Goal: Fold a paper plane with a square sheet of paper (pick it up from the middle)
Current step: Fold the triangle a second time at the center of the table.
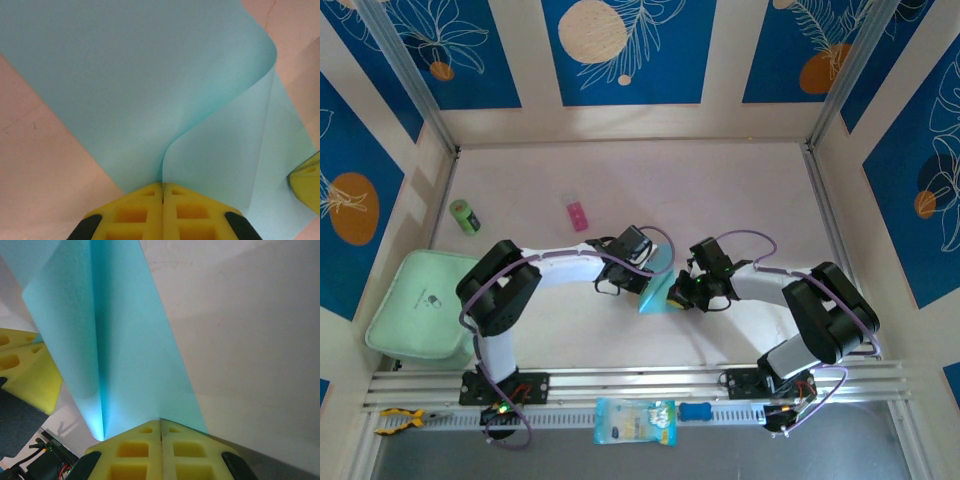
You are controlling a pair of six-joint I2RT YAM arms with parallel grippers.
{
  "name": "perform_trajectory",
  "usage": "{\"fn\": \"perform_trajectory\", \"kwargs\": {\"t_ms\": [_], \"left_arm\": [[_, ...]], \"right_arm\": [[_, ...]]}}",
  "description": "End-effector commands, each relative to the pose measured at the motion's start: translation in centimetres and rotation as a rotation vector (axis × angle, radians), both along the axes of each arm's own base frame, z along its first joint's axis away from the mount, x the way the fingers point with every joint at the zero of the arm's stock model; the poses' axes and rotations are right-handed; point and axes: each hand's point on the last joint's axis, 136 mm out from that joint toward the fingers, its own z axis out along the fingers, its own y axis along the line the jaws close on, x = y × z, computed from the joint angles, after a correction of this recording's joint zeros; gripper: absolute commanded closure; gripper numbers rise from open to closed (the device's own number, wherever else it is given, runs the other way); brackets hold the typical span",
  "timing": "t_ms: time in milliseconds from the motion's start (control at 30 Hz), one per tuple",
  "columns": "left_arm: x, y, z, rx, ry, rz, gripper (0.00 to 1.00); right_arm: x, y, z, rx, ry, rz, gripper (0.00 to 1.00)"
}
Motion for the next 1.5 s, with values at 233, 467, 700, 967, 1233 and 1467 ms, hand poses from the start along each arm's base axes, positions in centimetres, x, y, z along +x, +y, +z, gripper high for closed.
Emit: {"fn": "perform_trajectory", "kwargs": {"t_ms": [233,467,700,967,1233,1467], "left_arm": [[-0.2,0.2,-1.2,0.020,0.037,-0.019,0.96],[-0.1,0.0,-0.9,0.014,0.033,-0.022,0.96],[-0.1,0.0,-0.8,0.012,0.033,-0.021,0.96],[0.3,-0.5,0.6,-0.017,0.011,-0.024,0.96],[0.4,-0.7,0.9,-0.026,0.001,-0.030,0.95],[0.6,-0.4,0.6,-0.003,-0.007,-0.023,0.95]], "right_arm": [[0.4,0.0,1.0,0.003,-0.044,0.005,0.95],[1.9,0.5,2.9,0.070,-0.097,-0.042,0.96],[-0.1,0.0,0.1,0.025,0.005,-0.031,0.97],[-1.2,-1.3,-2.0,-0.062,0.059,-0.011,0.97],[-1.2,-1.7,-2.1,-0.080,0.059,-0.008,0.98],[-1.3,-1.8,-2.0,-0.080,0.060,-0.009,0.98]]}}
